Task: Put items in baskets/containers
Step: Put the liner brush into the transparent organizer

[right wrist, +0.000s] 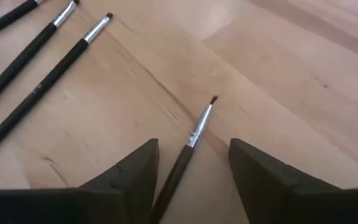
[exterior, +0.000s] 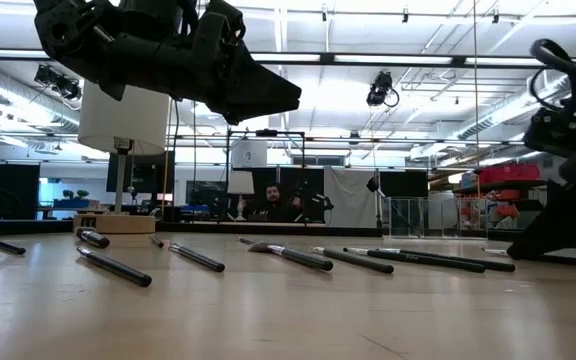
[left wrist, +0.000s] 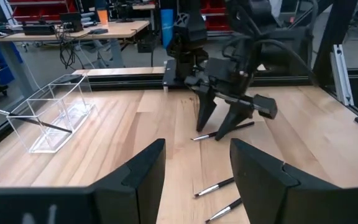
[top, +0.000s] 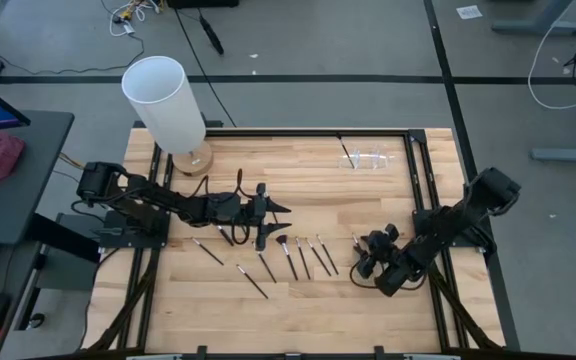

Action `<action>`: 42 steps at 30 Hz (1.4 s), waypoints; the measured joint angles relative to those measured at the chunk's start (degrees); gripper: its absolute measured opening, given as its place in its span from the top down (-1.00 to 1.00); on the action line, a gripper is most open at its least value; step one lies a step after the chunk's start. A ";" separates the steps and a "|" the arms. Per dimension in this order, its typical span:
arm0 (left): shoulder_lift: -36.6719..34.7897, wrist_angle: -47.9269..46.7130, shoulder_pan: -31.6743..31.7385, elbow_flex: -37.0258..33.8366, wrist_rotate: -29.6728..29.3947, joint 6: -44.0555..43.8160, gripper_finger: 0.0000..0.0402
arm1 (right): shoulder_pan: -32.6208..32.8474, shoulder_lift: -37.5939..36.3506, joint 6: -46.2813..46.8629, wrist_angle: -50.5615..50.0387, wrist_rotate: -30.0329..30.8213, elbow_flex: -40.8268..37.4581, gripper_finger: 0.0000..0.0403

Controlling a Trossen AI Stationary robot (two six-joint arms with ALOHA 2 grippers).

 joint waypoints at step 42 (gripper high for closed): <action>0.00 0.05 0.40 -0.03 1.40 -0.10 0.09 | 11.20 4.93 24.29 -2.80 7.94 -0.09 0.96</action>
